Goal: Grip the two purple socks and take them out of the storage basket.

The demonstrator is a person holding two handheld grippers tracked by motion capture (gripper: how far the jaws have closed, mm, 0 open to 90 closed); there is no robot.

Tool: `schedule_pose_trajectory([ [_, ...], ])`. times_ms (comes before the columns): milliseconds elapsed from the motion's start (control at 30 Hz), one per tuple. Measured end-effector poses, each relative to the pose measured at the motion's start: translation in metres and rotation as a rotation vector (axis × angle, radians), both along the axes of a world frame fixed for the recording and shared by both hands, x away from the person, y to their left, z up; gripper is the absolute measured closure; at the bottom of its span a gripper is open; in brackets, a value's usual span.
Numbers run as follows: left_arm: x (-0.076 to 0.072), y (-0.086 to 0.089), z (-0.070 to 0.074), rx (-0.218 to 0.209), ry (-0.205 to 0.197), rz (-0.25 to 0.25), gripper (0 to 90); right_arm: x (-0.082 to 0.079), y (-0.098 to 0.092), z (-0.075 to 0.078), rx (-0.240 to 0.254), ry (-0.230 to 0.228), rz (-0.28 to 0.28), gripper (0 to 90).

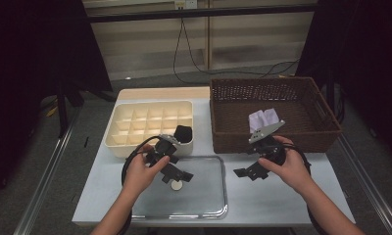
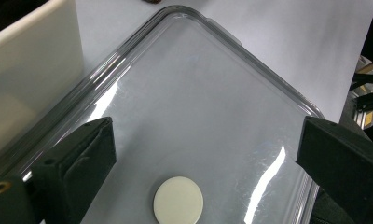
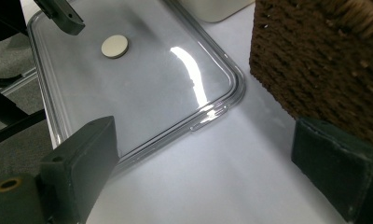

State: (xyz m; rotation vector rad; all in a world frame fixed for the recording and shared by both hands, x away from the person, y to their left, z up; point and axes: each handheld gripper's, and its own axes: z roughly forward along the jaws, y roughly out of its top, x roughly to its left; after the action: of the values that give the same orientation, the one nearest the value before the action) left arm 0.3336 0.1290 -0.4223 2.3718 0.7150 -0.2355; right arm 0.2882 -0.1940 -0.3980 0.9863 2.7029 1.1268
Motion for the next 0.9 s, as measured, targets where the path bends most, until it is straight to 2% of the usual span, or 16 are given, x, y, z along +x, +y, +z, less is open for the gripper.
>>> schedule_pose_trajectory([
  [300,0.0,0.0,0.0,-0.005,0.002,0.006,4.3,0.005,-0.004,0.019,0.004,0.0,0.006,7.3],
  [400,0.0,0.0,0.0,-0.011,0.003,0.01,4.3,0.009,-0.009,0.026,0.02,0.012,-0.003,7.3],
  [500,0.0,0.001,0.0,-0.011,-0.002,0.005,4.3,0.013,-0.014,0.034,0.011,0.011,-0.014,7.3],
  [533,-0.001,0.001,0.0,-0.017,0.002,0.019,4.3,0.015,-0.016,0.037,0.012,0.011,-0.016,7.3],
  [700,-0.001,0.0,0.001,-0.013,0.002,0.012,4.3,0.028,-0.029,0.046,0.008,0.02,-0.052,7.5],
  [900,-0.001,0.0,0.0,-0.013,0.004,0.012,4.3,0.043,-0.041,0.045,0.007,0.037,-0.101,8.1],
])
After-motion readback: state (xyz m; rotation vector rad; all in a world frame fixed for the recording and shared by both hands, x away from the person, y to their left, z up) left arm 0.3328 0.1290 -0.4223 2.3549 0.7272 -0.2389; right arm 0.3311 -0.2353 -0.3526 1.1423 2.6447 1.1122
